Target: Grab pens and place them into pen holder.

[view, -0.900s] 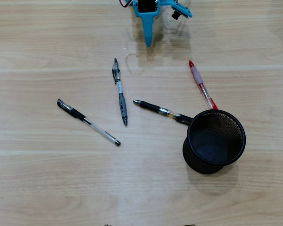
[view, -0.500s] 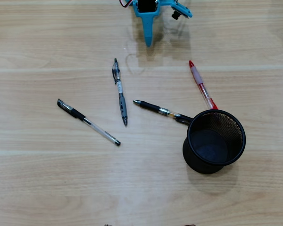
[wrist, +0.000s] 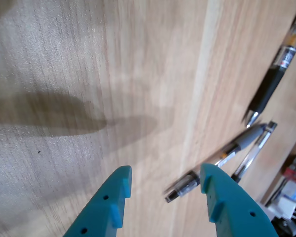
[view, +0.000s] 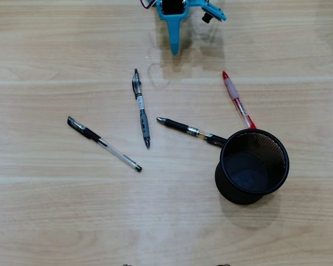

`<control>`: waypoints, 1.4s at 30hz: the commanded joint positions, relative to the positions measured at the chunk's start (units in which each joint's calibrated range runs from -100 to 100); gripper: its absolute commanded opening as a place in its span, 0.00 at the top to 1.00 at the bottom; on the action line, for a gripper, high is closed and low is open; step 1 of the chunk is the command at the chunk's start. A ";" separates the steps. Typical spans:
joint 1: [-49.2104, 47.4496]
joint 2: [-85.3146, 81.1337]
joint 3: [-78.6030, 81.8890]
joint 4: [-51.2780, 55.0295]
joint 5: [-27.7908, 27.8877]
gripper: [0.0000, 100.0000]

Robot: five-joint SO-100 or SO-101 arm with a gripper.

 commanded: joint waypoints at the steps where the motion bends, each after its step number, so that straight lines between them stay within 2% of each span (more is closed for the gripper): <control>1: -0.10 -0.34 0.01 1.09 0.31 0.84; 21: 6.35 -0.34 0.92 -1.32 0.31 0.84; 29: 7.00 -0.34 1.10 -2.26 -0.21 0.83; 37: 1.84 -0.34 1.82 -4.50 -0.21 0.84; 42: 5.14 -0.25 1.37 -4.92 -0.21 0.83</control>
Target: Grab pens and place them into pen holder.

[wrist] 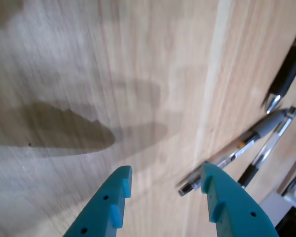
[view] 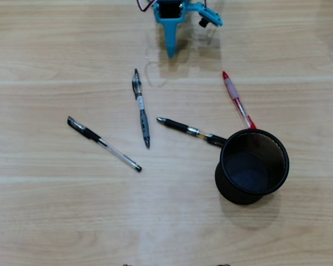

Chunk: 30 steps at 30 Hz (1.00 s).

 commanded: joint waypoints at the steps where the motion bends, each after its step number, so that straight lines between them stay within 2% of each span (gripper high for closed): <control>1: 1.02 0.00 -2.47 -1.91 -0.26 0.83; 4: 1.43 3.30 -12.43 -5.69 -0.68 0.83; 6: 2.88 9.47 -21.66 -9.21 -2.98 0.83; 8: 4.33 26.12 -35.61 -12.74 -6.54 0.84; 13: 5.86 61.79 -60.78 -13.34 -9.26 0.83; 16: 7.64 80.13 -74.99 -9.90 -9.67 0.83; 17: 9.41 90.45 -84.50 -5.78 -9.62 0.82; 22: 15.78 110.65 -105.95 4.79 -9.26 0.73; 30: 19.81 126.29 -119.35 5.91 -6.90 0.73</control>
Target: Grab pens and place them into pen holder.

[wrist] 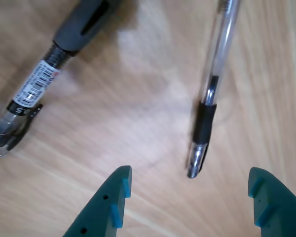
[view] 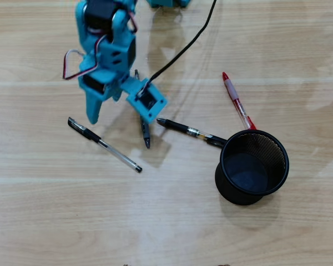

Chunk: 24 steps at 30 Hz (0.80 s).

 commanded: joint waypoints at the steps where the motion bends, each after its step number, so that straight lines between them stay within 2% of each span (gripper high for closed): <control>1: 1.57 6.02 -8.00 0.66 0.76 0.73; 10: 1.01 16.67 -16.78 0.14 3.17 0.74; 20: 1.57 18.78 -20.22 -2.26 3.17 0.74; 24: 1.73 20.98 -20.31 -4.41 2.75 0.78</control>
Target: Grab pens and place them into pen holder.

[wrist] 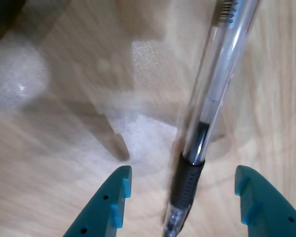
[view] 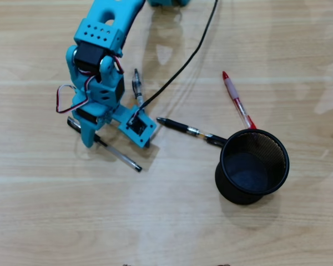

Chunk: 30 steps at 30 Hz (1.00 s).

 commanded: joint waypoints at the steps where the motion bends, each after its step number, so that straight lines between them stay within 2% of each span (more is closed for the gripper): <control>1: 0.89 2.10 -2.70 -2.60 -0.07 0.78; 5: 1.94 5.40 -4.42 -2.00 -0.80 0.79; 9: 3.39 6.41 -4.05 4.70 -5.08 0.79; 11: 4.52 6.50 0.29 9.52 -9.27 0.86; 14: 5.32 5.40 6.27 10.46 -11.77 0.94; 16: 5.32 4.98 7.72 10.46 -11.88 0.99; 22: 5.40 -1.62 9.98 11.75 -11.93 0.98; 30: 4.84 -18.52 2.37 17.17 -11.20 0.98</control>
